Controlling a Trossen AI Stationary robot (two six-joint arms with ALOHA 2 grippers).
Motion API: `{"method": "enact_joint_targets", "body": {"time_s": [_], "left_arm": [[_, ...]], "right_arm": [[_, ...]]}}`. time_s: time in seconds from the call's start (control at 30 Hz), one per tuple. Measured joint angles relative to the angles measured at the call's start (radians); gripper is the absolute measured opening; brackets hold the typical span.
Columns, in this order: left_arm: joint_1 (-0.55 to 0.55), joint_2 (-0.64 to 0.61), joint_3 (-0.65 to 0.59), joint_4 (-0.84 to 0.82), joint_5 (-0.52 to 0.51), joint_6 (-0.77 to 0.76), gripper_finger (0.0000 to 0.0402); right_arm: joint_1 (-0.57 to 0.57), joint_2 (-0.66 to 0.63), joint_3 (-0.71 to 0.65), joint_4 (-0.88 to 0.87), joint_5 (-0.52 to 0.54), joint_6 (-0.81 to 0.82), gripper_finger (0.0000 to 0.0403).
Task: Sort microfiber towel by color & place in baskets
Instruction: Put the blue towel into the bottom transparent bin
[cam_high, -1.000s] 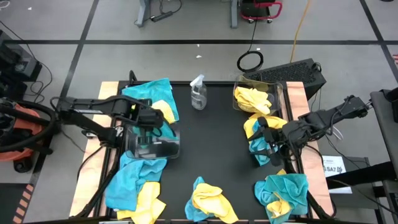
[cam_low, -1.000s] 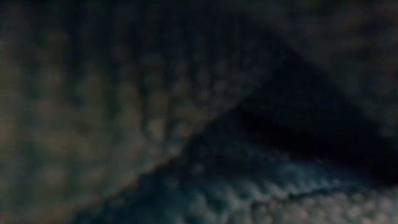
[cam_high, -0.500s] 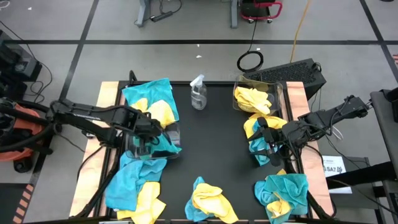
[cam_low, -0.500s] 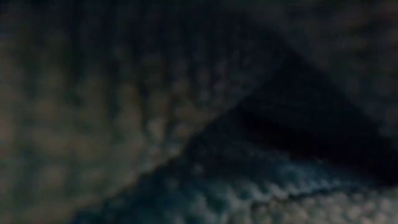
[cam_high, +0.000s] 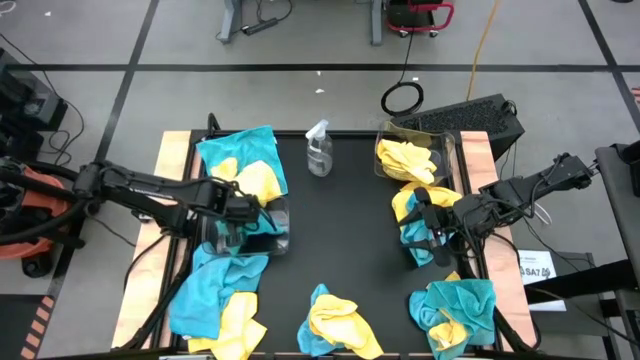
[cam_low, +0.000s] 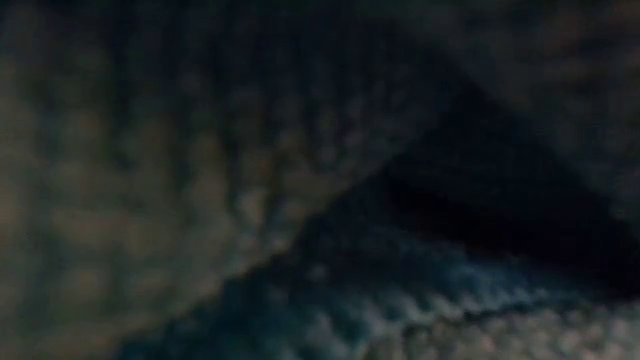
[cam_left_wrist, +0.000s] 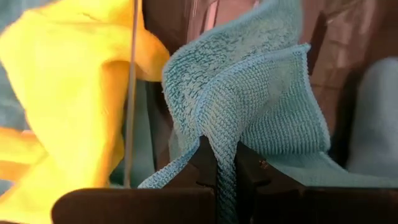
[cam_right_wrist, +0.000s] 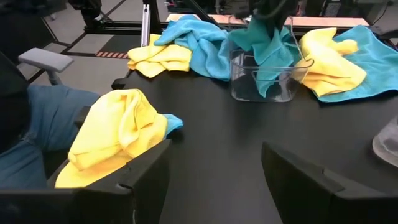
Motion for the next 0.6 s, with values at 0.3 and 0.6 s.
{"method": "enact_joint_targets", "body": {"time_s": [0.3,0.6], "left_arm": [[0.018,0.000,-0.128,0.127,0.028,-0.001,0.0015],[0.018,0.003,-0.141,0.158,0.030,-0.001,0.0015]], "right_arm": [[0.000,0.002,0.000,0.008,0.003,0.004,0.0240],[0.000,0.009,-0.001,0.016,0.006,0.007,0.0240]]}}
